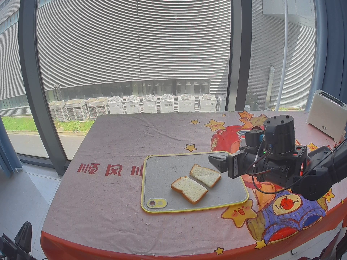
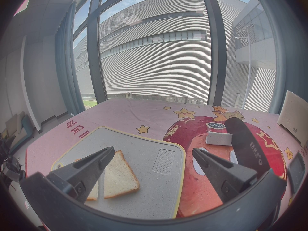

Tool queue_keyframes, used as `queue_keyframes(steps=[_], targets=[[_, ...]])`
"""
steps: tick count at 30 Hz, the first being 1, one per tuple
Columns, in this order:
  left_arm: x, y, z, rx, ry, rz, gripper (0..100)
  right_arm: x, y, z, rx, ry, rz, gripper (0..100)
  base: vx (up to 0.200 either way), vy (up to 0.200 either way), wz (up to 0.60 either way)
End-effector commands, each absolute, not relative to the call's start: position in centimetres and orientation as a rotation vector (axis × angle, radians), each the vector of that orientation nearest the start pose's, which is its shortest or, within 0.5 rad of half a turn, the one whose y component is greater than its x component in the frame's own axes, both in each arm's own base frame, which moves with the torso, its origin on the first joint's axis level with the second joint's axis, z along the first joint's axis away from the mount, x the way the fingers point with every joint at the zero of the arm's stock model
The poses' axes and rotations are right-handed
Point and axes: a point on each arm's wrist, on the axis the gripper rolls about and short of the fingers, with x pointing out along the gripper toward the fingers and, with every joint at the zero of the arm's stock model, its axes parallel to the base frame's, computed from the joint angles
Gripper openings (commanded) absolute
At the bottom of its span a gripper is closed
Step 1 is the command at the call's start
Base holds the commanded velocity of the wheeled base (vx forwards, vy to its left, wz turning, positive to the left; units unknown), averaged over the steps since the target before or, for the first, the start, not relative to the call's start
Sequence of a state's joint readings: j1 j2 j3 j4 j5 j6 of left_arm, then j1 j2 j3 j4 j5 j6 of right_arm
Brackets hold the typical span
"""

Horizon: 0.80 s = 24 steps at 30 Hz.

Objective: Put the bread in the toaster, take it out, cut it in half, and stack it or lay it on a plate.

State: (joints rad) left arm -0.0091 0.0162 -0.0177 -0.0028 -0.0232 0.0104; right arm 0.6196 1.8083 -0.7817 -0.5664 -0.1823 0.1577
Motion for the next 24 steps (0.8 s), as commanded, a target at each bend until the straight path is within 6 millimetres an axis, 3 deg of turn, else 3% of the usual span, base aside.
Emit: queue_keyframes(steps=[1, 24], targets=[[-2.3, 0.0, 7.6, 0.011, -0.003, -0.032, 0, 25.8, 18.1, 13.2, -0.040, 0.474, 0.398, 100, 0.000, 0.000, 0.00], [-2.3, 0.0, 7.6, 0.011, -0.003, -0.032, 0, 25.7, 18.1, 10.4, -0.150, 0.552, 0.391, 100, 0.000, 0.000, 0.00]])
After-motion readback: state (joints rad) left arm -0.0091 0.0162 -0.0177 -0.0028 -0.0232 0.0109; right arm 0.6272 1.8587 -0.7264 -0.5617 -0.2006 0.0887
